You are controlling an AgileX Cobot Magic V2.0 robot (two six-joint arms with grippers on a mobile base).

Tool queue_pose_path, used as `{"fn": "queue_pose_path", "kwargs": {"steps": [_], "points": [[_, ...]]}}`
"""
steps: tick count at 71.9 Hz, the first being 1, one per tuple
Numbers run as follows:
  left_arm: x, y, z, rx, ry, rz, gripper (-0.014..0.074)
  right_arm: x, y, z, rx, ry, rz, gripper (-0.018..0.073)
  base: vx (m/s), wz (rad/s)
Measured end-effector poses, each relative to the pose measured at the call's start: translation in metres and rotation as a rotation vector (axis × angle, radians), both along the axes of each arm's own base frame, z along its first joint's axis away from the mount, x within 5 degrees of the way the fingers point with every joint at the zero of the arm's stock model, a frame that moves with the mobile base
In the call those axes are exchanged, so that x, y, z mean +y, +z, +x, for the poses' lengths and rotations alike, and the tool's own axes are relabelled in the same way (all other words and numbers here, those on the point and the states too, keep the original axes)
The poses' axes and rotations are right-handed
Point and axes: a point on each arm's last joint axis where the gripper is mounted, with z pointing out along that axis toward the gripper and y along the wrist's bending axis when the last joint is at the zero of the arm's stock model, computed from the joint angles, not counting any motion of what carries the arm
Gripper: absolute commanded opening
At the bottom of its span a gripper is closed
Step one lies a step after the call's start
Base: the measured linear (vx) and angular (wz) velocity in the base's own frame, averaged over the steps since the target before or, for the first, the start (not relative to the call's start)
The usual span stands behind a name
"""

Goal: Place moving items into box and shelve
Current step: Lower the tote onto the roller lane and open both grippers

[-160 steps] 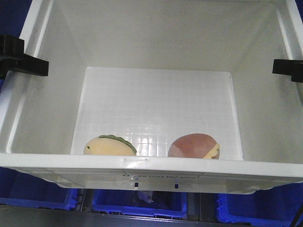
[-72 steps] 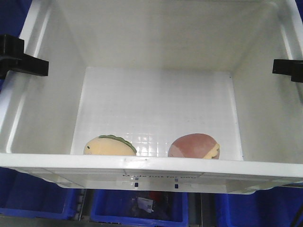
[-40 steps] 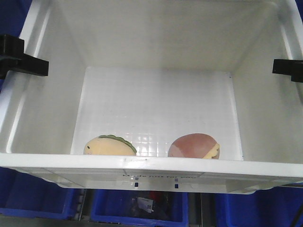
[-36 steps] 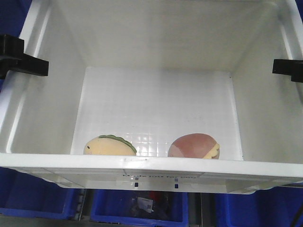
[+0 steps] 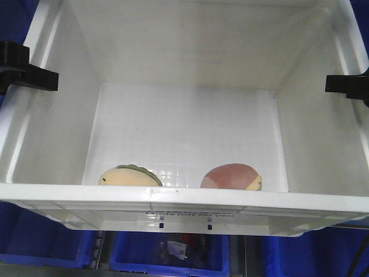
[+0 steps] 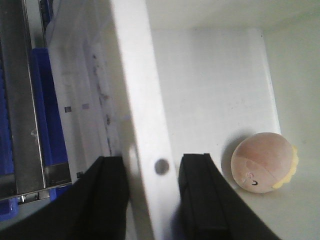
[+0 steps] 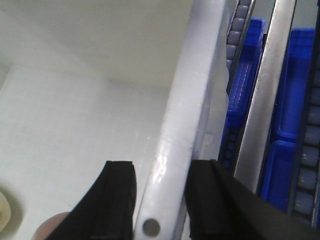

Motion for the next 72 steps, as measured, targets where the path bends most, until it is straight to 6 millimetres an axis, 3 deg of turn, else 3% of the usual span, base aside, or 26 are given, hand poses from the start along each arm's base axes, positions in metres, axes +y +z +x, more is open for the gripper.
{"fn": "queue_pose_path", "kwargs": {"steps": [17,32,72], "points": [[-0.001,-0.003,0.014,-0.027,0.021,-0.001,0.0000,0.000,-0.012,0.019,0.045,-0.010,0.009,-0.0006,0.00,0.00],[-0.007,-0.020,0.039,0.029,0.027,0.009,0.0003,-0.001,-0.019,0.037,0.040,-0.039,0.020,-0.0006,0.00,0.00],[-0.010,-0.049,0.103,-0.082,0.134,0.005,0.0014,0.001,-0.043,0.096,-0.123,0.012,0.036,0.0000,0.00,0.00]]}}
